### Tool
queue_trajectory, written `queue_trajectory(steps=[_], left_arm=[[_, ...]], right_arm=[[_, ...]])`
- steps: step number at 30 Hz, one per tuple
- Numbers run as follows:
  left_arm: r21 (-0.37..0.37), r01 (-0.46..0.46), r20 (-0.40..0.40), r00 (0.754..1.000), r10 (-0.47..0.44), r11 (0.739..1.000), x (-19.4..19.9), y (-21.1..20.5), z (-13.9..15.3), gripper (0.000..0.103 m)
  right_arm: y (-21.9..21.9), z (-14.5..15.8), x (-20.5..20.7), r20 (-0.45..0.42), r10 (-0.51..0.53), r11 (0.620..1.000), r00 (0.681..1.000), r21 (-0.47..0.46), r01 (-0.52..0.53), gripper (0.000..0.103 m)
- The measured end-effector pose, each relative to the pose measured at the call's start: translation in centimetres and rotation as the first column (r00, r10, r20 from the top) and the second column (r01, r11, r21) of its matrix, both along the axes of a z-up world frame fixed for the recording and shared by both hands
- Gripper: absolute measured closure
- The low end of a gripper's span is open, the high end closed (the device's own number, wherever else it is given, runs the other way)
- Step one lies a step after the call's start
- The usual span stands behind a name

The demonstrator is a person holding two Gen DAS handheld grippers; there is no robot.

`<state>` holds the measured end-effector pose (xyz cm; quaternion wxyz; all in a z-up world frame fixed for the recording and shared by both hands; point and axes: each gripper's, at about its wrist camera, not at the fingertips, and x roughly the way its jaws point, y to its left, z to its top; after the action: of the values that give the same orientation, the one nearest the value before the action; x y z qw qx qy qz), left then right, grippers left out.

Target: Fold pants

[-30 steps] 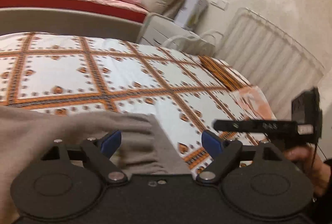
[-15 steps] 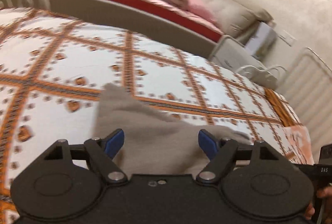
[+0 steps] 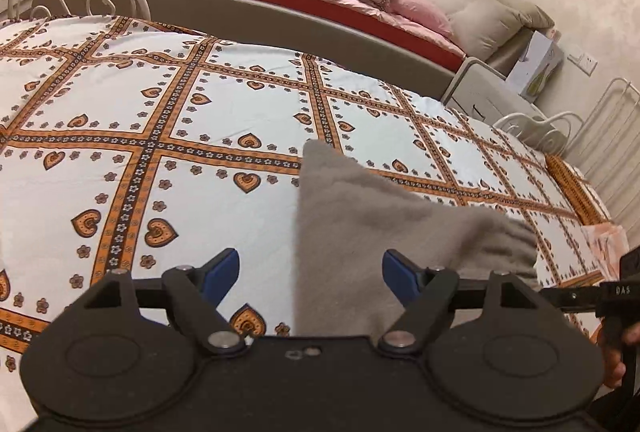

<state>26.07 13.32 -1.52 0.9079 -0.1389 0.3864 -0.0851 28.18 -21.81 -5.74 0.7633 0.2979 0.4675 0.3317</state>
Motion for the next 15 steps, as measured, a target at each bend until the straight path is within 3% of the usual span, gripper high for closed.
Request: queue_trajectory(steps=[4,7,8,9,12,15], left_arm=[[0.016,0.009,0.007,1.000,-0.009,1.000,-0.4,0.0,0.2,0.032],[0.025,0.013,0.008,1.000,-0.013,1.000,-0.6,0.2,0.2,0.031],[0.024,0.010,0.006,1.000,-0.011,1.000,-0.5,0.3,0.2,0.031],[0.022,0.006,0.002,1.000,-0.006,1.000,-0.5,0.4,0.1,0.031],[0.021,-0.007,-0.008,1.000,0.007,1.000,-0.2,0.4,-0.1,0.031],[0.021,-0.006,-0.014,1.000,0.007,1.000,-0.1,0.2,-0.2,0.031]], right_arm=[[0.9,-0.7,0.6,-0.027,0.021,0.998,0.999,0.054,-0.020,0.045],[1.4,-1.4,1.2,-0.037,0.036,0.999,0.999,0.023,-0.035,0.046],[1.7,-1.2,1.2,-0.028,0.044,0.999,0.999,0.010,-0.044,0.049],[2.0,-0.8,1.1,-0.013,0.059,0.998,0.998,-0.009,-0.060,0.064],[2.9,0.9,0.2,0.105,0.087,0.994,0.991,-0.076,-0.079,0.082],[2.9,4.3,-1.3,0.285,0.075,0.997,0.956,-0.054,-0.062,0.084]])
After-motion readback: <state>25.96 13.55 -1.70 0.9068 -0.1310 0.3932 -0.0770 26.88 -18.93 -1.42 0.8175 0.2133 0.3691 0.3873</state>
